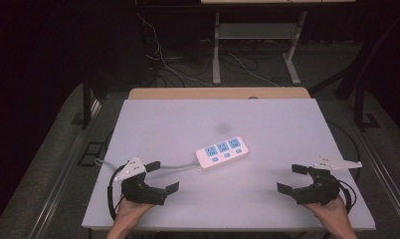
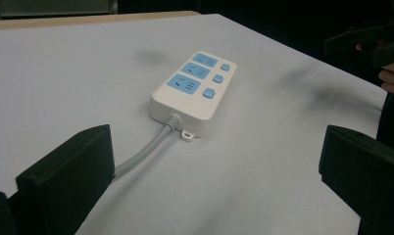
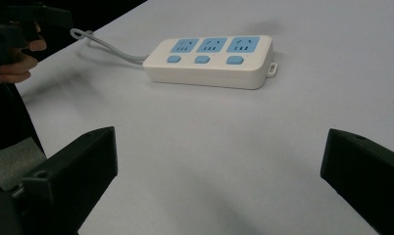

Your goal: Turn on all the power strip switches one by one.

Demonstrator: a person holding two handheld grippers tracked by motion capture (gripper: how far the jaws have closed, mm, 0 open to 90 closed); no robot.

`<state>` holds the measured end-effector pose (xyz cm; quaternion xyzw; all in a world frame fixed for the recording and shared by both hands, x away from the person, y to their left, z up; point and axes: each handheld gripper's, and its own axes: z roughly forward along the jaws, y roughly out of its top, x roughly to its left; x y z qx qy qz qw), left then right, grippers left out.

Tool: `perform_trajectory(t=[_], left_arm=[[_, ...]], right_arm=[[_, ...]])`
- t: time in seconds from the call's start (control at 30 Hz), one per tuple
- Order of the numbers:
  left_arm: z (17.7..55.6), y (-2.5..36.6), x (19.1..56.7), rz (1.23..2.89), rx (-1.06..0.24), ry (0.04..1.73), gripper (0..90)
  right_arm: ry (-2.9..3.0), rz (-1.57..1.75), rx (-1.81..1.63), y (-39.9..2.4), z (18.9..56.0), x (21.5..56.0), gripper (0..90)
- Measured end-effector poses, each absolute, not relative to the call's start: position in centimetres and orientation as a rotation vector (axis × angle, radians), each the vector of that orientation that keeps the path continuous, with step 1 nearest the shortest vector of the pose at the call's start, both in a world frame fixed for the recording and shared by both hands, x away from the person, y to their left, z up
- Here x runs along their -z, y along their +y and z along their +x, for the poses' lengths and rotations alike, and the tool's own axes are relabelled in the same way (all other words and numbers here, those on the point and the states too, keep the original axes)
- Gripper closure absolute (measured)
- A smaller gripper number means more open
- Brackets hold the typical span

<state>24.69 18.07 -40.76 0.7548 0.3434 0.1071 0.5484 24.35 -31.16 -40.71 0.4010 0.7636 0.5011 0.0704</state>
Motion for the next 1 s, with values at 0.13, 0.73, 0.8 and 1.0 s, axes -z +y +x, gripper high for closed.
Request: perform_trajectory(t=[0.13,0.73,0.8,1.0], left_arm=[[24.6,18.0,40.6,1.786,-0.26,0.812,0.0],[24.4,18.1,40.2,1.778,-0.259,0.831,0.0],[24.4,17.9,40.2,1.792,-0.256,0.827,0.0],[24.6,17.3,39.8,1.839,-0.258,0.819,0.0]], right_arm=[[2.304,1.214,-1.509,-31.2,24.4,40.8,0.4],[2.33,1.22,-1.475,-30.8,24.5,41.2,0.4],[2.332,1.219,-1.474,-30.8,24.5,41.3,0.4],[2.329,1.232,-1.469,-31.0,24.5,41.4,0.3]])
